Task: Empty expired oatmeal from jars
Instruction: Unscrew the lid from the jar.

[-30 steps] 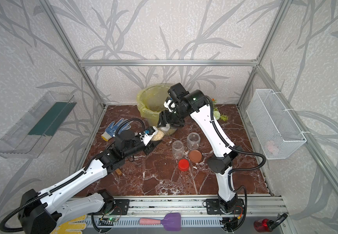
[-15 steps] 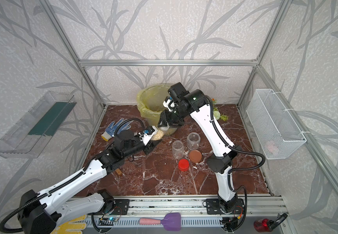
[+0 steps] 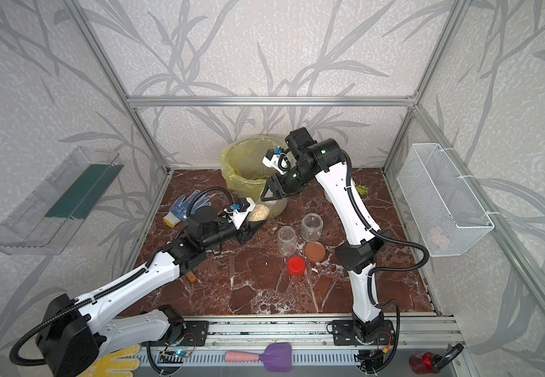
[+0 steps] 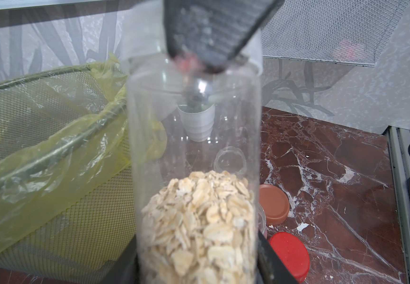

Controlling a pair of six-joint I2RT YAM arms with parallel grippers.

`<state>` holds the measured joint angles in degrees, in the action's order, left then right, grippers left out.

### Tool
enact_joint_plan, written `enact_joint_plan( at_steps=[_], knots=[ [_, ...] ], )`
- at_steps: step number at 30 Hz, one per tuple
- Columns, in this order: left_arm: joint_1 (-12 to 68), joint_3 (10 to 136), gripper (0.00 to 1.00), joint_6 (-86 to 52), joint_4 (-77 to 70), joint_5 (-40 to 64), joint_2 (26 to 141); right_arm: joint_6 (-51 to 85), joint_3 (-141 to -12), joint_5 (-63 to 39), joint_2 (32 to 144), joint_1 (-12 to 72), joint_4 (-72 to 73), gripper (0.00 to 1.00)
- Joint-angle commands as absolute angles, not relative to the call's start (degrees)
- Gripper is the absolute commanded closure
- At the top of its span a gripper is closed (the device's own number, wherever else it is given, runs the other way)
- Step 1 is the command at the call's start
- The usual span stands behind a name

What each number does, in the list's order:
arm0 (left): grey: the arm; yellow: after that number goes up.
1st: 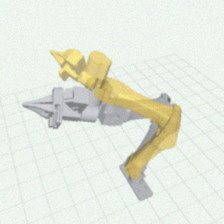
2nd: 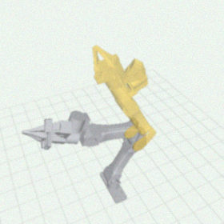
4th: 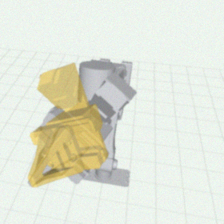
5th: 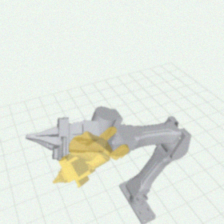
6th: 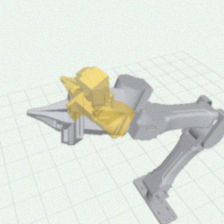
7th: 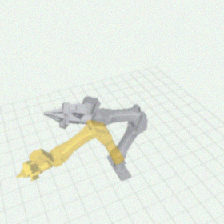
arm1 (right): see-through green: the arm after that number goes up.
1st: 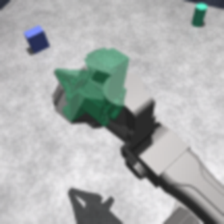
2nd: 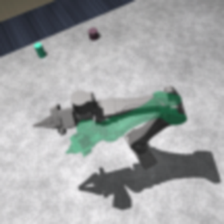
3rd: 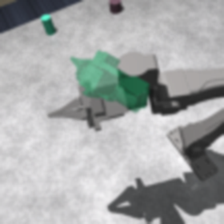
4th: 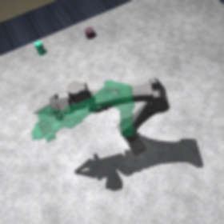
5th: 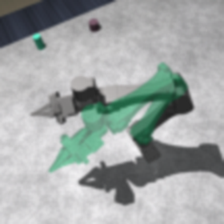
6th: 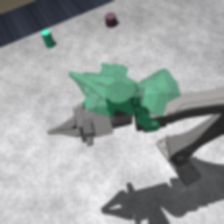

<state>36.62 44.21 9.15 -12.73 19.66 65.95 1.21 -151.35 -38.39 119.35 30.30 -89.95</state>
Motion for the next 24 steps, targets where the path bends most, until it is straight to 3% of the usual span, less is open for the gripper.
enact_joint_plan(
  at_steps=[1, 9, 15, 24],
  knots=[
    [37.20, 41.93, 1.00, 10.10, -10.59, 27.56, 66.60, -8.39, -156.45, -42.37, 118.88, 30.90, -85.42, 0.86],
    [36.74, 44.61, 1.00, 10.11, -8.55, 32.81, 66.66, -28.77, -150.73, -33.42, 114.21, 33.92, -87.33, 0.77],
    [36.48, 46.41, 1.00, 11.53, -5.75, 35.00, 68.04, -43.06, -140.57, -38.42, 109.20, 34.12, -85.73, 0.69],
    [35.65, 47.67, 1.00, 10.49, -6.66, 36.60, 69.28, -51.42, -141.02, -38.63, 109.26, 34.04, -94.01, 0.56]
  ],
)
